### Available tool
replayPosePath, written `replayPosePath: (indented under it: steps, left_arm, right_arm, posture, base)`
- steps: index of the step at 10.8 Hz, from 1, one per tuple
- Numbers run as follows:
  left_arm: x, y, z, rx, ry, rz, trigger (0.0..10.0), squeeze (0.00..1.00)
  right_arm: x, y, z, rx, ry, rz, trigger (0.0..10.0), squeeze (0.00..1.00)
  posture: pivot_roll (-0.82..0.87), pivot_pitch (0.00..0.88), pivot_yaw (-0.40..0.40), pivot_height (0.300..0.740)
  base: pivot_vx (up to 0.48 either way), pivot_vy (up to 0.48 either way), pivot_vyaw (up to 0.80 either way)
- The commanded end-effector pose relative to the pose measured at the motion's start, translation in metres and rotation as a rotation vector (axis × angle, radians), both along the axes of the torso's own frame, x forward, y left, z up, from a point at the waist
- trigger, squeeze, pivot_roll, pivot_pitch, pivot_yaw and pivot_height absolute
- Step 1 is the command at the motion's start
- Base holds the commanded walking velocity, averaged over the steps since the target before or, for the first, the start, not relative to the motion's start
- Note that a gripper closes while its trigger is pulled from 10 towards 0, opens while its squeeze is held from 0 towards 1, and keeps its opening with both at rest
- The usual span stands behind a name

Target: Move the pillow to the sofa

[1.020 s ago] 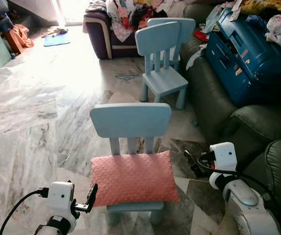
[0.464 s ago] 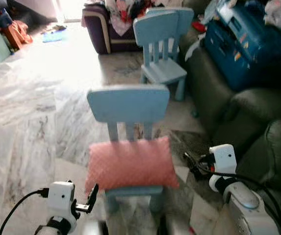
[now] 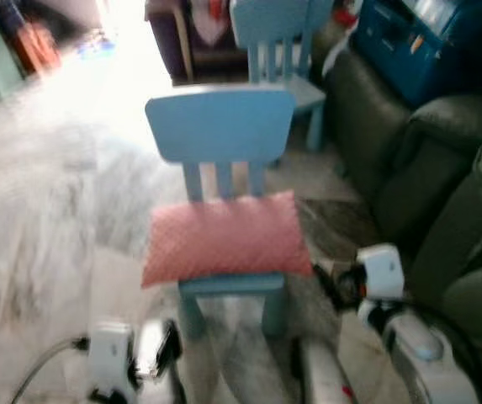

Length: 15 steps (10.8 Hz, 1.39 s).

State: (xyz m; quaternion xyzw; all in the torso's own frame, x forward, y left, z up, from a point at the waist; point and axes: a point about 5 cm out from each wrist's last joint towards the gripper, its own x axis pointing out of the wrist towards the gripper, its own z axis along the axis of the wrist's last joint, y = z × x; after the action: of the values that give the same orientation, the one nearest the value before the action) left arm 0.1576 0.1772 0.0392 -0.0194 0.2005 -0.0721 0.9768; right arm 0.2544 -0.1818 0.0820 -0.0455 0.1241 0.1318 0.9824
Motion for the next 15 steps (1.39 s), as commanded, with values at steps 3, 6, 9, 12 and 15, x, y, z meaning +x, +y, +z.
replayPosePath:
  steps: [3, 6, 9, 12, 15]
  left_arm:
    - [0.007, 0.008, 0.009, 0.047, -0.039, 0.006, 10.0, 0.0]
    - [0.007, 0.008, 0.008, 0.055, -0.033, 0.015, 10.0, 0.0]
    - [0.007, 0.012, 0.007, 0.082, -0.028, 0.041, 10.0, 0.0]
    - [0.01, 0.03, 0.008, 0.178, -0.04, 0.154, 10.0, 0.0]
    - [0.012, 0.059, 0.009, 0.26, -0.052, 0.331, 10.0, 0.0]
  right_arm:
    - [-0.002, 0.0, 0.004, -0.004, -0.016, 0.008, 10.0, 0.0]
    - [0.0, -0.001, 0.005, -0.014, -0.017, 0.011, 10.0, 0.0]
    - [-0.001, 0.002, 0.004, -0.017, -0.01, 0.027, 10.0, 0.0]
    - [0.0, 0.004, 0.004, -0.018, -0.011, 0.036, 10.0, 0.0]
    - [0.009, 0.006, 0.008, -0.008, -0.032, 0.049, 10.0, 0.0]
  posture:
    - [-0.18, 0.182, 0.015, 0.504]
    - [-0.18, 0.186, 0.013, 0.504]
    - [-0.17, 0.189, 0.013, 0.479]
    - [-0.17, 0.197, 0.016, 0.434]
    - [-0.16, 0.209, 0.015, 0.395]
  base:
    - [0.0, 0.0, 0.0]
    - [0.0, 0.0, 0.0]
    - [0.0, 0.0, 0.0]
    - [0.0, 0.0, 0.0]
    - [0.0, 0.0, 0.0]
